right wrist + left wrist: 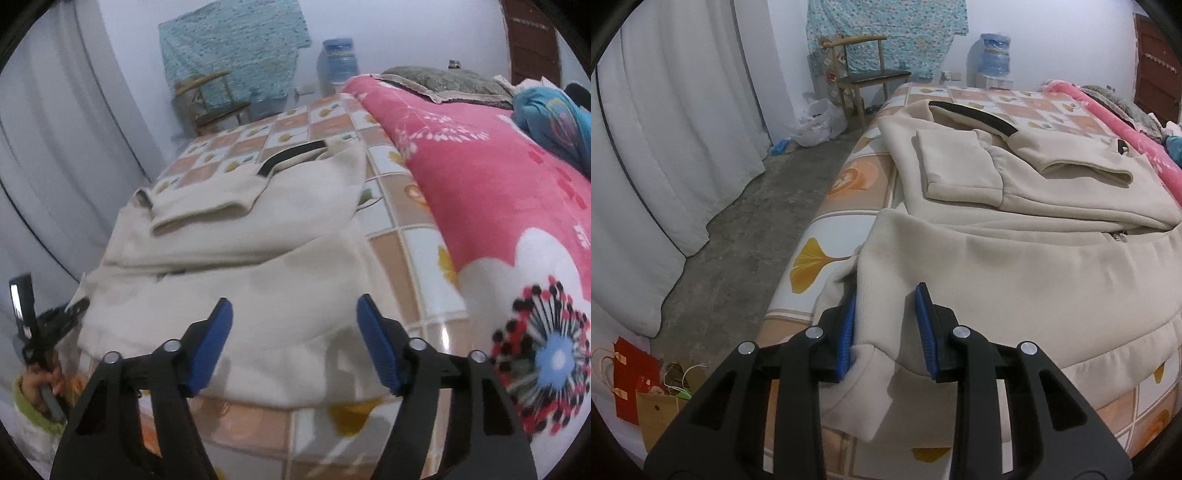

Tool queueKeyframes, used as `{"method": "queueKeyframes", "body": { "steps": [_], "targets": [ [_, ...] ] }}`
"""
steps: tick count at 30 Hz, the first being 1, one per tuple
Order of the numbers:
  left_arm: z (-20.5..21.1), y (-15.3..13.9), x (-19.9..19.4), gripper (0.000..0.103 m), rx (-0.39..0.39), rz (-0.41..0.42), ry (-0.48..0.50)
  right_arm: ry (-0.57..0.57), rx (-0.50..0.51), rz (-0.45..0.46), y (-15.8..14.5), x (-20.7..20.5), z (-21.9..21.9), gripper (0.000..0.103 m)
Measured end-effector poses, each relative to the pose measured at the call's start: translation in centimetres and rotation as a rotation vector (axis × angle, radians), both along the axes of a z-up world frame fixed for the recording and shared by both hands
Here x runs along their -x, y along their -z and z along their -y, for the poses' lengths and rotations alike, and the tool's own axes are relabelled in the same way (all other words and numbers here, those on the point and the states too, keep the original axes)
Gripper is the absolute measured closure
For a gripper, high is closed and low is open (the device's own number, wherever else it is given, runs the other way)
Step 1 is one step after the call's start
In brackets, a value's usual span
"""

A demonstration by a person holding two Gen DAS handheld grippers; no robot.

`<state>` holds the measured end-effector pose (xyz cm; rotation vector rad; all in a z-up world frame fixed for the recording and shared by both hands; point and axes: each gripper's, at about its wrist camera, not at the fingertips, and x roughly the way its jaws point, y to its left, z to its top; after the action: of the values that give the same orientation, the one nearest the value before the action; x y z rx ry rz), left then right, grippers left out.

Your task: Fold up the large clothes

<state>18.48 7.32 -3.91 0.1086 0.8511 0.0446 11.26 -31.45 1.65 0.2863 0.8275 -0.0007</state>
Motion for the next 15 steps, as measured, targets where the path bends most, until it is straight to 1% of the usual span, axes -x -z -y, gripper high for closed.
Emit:
{"method": "queueKeyframes", "body": {
  "steps": [4,8,10,12,15],
  "targets": [
    [0.0,0.0,-0.1,0.073,0.001,-0.002,-0.002,-0.008,-0.027,-0.010,0.7,-2.7,1.3,0.046],
    [0.1,0.1,-0.1,0.073,-0.001,-0.003,-0.003,-0.009,-0.058,-0.027,1.7,-5.1,2.5,0.049],
    [0.0,0.1,-0.1,0.073,0.007,-0.004,-0.005,-0.002,-0.086,-0.060,2.7,-6.1,3.3,0.054],
    [-0.2,0.2,-0.2,0.073,0.019,-0.008,-0.009,0.001,-0.113,-0.089,3.5,-6.3,3.8,0.056],
    [-0.4,0.3,-0.3,0.073,0.033,-0.013,-0.013,-0.005,-0.130,-0.098,3.7,-5.6,4.0,0.056]
  ]
}}
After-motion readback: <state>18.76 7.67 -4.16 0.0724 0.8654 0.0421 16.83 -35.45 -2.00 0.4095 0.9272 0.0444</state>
